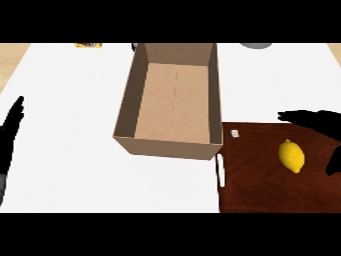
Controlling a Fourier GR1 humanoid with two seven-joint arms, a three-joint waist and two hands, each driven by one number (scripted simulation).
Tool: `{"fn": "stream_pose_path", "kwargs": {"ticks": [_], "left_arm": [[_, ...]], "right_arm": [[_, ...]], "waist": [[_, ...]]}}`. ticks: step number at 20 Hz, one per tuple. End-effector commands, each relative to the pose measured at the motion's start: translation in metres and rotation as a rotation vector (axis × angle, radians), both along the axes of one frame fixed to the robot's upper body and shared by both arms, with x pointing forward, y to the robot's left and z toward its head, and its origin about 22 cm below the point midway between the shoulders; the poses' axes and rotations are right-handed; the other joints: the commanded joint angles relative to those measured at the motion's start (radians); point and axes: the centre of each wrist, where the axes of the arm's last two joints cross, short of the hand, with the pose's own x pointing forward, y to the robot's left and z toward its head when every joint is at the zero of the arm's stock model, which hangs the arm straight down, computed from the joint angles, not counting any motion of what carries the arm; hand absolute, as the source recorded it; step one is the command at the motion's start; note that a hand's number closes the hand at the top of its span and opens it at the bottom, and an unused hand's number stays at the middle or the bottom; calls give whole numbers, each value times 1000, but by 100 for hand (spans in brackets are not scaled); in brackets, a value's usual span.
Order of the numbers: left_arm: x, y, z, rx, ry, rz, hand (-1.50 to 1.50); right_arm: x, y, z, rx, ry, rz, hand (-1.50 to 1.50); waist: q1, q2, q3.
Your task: Pick the lemon from the tray and place it in the cardboard box
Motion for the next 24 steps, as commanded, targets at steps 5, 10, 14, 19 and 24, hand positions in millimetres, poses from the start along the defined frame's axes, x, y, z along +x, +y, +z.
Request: {"fn": "stream_pose_path", "kwargs": {"ticks": [5, 10, 14, 19, 24], "left_arm": [[-10, 11, -1, -17, 3, 16, 0], [3, 5, -8, 9, -3, 13, 0], [-6, 18, 3, 11, 17, 7, 0], [6, 10, -4, -14, 6, 3, 0], [-1, 8, 9, 19, -7, 11, 0]], "right_arm": [[-12, 2, -14, -2, 20, 20, -150], [-6, 37, -28, 72, 40, 71, -150], [-10, 27, 9, 96, 33, 114, -150], [-34, 24, -13, 68, 43, 120, -150], [-38, 29, -14, -59, 65, 75, -150]], "waist": [[-8, -3, -1], [-10, 0, -1], [-15, -4, -1], [-15, -2, -1], [-10, -2, 0]]}}
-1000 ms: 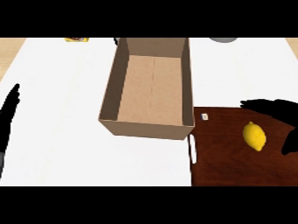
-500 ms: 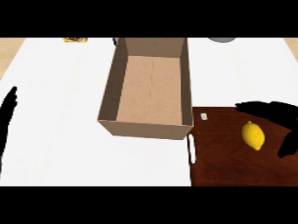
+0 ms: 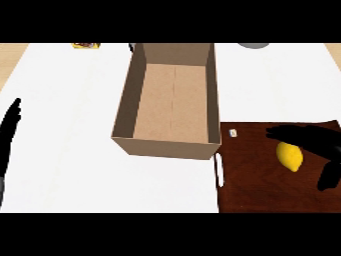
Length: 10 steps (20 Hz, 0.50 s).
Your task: Pick the lemon from the tray and place it in the cardboard box
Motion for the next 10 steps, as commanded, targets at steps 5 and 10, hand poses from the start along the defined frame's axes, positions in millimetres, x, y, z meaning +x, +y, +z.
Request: {"fn": "stream_pose_path", "kwargs": {"ticks": [5, 10], "left_arm": [[-6, 5, 7, -7, 13, -15, 0], [1, -14, 0, -7, -1, -5, 0]], "right_arm": [[0, 18, -26, -81, 33, -44, -150], [1, 19, -50, -29, -123, -71, 150]], "waist": [[7, 1, 1], [10, 4, 2]]}}
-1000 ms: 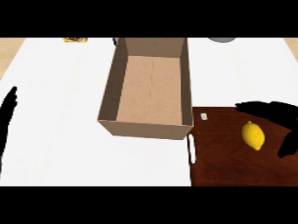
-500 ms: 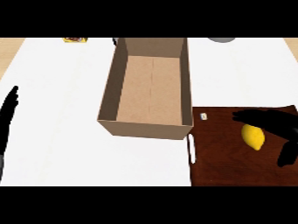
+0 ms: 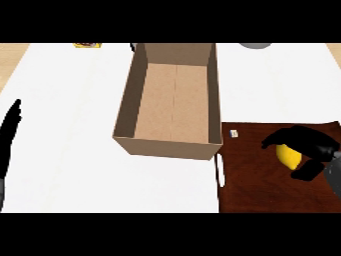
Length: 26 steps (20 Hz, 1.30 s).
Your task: Pick the lemon from the tray and place it in the cardboard box
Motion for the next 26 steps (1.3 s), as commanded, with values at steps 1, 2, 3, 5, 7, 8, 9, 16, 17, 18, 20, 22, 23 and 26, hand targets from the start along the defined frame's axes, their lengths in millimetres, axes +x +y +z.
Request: {"fn": "stream_pose_path", "kwargs": {"ticks": [1, 2, 3, 5, 7, 8, 9, 16, 17, 18, 20, 22, 23, 26], "left_arm": [[-12, 3, -11, 9, 0, -1, 0], [-2, 10, -10, -7, 2, -1, 0], [17, -2, 8, 9, 0, 5, 0], [4, 14, 0, -12, 9, -12, 0], [-1, -7, -6, -6, -7, -17, 0], [1, -15, 3, 1, 5, -34, 0], [15, -19, 2, 1, -25, -40, 0], [22, -18, -1, -17, -18, -84, 0], [18, -19, 8, 1, -45, -87, 0], [22, -27, 11, -1, -39, -86, 0], [26, -17, 12, -4, -33, -55, 0], [28, -10, 12, -5, -25, -58, 0], [21, -17, -9, -13, -3, -58, 0], [19, -7, 9, -4, -15, -57, 0]], "right_arm": [[-8, 0, -15, 35, -142, 3, 150], [1, 2, -18, 42, -174, -9, 150], [-3, 1, -22, 51, -194, -8, 150], [9, -4, -7, 37, -227, -21, 150], [33, 3, 9, 34, -246, 16, 150], [53, 27, 17, 75, -258, 26, 150], [67, 15, 34, 83, -252, 40, 150], [108, 16, 87, 152, -396, 66, 150], [113, 12, 103, 170, -452, 38, 150], [107, 8, 86, 146, -496, 46, 150], [113, 4, 101, 178, -538, 34, 150], [121, 7, 116, 258, -587, 32, 150], [130, 14, 142, 311, -614, 40, 150], [128, 0, 154, 436, -732, 130, 150]], "waist": [[-1, 1, 1], [1, 4, 1], [-4, 3, 2], [-1, 2, 1], [7, 3, 1], [25, 7, 3], [37, 16, 3], [71, 38, 4], [81, 32, 5], [63, 27, 5], [65, 31, 4], [59, 29, 4], [60, 30, 3], [49, 20, 4]]}}
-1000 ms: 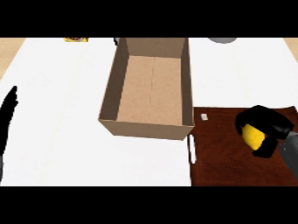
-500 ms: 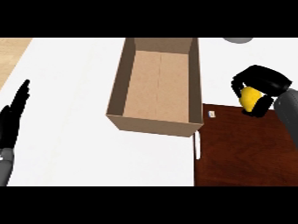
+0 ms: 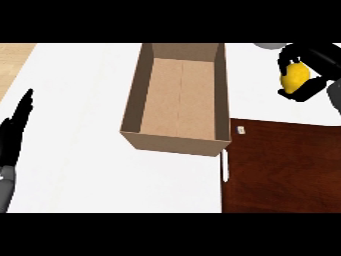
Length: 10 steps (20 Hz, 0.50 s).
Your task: Pick the lemon from the tray and place it in the cardboard box
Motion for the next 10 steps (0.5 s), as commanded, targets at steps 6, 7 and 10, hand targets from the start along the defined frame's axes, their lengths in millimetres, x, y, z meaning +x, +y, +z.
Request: {"fn": "stream_pose_path", "kwargs": {"ticks": [6, 7, 10], "left_arm": [[-17, 16, -13, 4, 19, 15, 0], [-3, 11, -5, -9, 7, 27, 0], [-8, 9, 0, 13, 17, 29, 0]], "right_arm": [[23, 32, 44, 159, -82, 224, 150], [29, 60, 43, 175, -61, 256, 150], [36, 72, 71, 230, 15, 304, 150]], "waist": [[-20, -12, -3], [-28, -13, -3], [-23, -16, -3]]}}
